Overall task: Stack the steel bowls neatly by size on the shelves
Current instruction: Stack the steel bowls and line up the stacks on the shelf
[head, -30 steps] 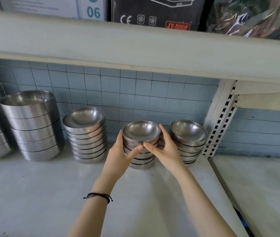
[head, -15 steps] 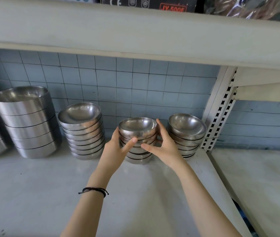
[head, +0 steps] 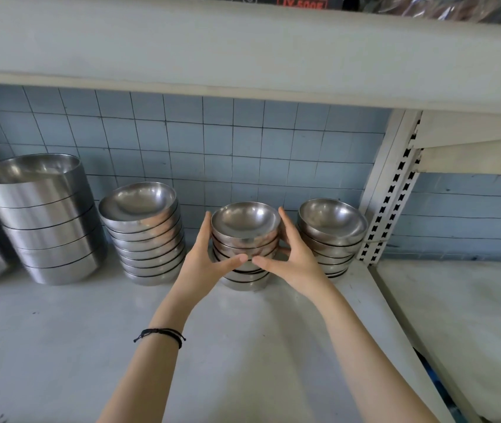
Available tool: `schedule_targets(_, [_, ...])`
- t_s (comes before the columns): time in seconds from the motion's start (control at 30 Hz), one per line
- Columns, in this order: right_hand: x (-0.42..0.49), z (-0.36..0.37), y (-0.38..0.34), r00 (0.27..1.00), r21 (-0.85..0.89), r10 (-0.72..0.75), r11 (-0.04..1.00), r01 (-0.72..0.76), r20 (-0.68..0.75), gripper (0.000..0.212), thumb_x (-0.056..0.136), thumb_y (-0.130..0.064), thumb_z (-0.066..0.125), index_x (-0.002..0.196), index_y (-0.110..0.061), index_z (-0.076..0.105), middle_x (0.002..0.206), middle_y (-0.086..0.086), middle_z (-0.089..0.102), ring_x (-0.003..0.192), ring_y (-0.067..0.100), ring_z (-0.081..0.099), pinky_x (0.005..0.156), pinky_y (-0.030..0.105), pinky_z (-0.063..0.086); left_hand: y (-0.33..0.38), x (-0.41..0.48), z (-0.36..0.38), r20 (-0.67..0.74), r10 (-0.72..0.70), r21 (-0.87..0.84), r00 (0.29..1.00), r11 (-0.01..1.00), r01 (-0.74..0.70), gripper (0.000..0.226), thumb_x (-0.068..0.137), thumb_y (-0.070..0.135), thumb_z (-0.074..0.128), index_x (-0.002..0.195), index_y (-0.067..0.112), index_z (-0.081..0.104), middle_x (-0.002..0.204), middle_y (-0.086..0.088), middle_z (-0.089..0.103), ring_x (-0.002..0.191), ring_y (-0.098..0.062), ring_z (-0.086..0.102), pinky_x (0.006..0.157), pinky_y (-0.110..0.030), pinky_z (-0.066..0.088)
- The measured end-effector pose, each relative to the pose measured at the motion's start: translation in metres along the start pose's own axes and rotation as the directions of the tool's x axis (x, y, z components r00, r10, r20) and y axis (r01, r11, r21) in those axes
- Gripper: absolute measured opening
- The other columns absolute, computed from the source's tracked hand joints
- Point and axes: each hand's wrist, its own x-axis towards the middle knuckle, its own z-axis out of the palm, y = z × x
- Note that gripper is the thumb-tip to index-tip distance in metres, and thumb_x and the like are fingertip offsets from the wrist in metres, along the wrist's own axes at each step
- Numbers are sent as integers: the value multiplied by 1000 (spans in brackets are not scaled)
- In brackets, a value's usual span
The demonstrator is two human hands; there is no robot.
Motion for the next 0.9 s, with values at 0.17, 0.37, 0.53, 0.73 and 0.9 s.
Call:
schedule_targets(0.17, [4, 1, 7, 1000, 14, 24, 1000, -23, -18, 114, 72, -25, 87, 154, -42, 9, 151, -19, 31, 138, 4, 35, 116, 30, 33, 5, 6, 3, 24, 21, 18, 999, 1000, -21, 115, 68, 42, 80, 154, 31, 5, 145, 24, 37, 130, 11, 35, 105, -8, 29])
schedule_targets(0.37, [7, 2, 2, 999, 32, 16, 999, -15, -49, 113, 73, -23, 87, 156, -35, 11, 147, -16, 38, 128, 0, 37, 114, 28, 34, 7, 14, -3, 28, 38, 48, 999, 998, -39, 117, 61, 46, 78, 154, 33, 8, 139, 21, 43, 132, -1, 41, 113, -28, 34])
schedule_targets(0.53, [7, 2, 1, 996, 6, -12, 1000, 13, -83, 112, 72, -22, 87, 155, -34, 14, 136, -22, 38, 125, 1, 39, 103, 19, 32, 5, 12, -3, 11, 50, 54, 999, 997, -50, 115, 62, 46, 78, 153, 34, 9, 127, 38, 41, 129, -2, 44, 112, -31, 37])
schedule_targets(0.73, [4, 8, 2, 998, -27, -37, 999, 35, -45, 108, 77, -34, 82, 155, -40, 7, 134, -38, 28, 132, -1, 33, 112, 23, 30, -2, 11, -8, 28, 80, 83, 996, 993, -83, 113, 64, 52, 74, 152, 39, 5, 145, 16, 42, 132, -7, 45, 112, -33, 37])
schedule_targets(0.9, [1, 5, 13, 1000, -9, -26, 1000, 26, -10, 115, 76, -27, 85, 149, -48, -2, 146, -35, 23, 136, -11, 27, 103, 1, 26, -6, 8, -10, 109, 68, 78, 992, 994, -77, 114, 66, 36, 83, 147, 51, 3, 145, 29, 33, 134, -2, 39, 109, -15, 33])
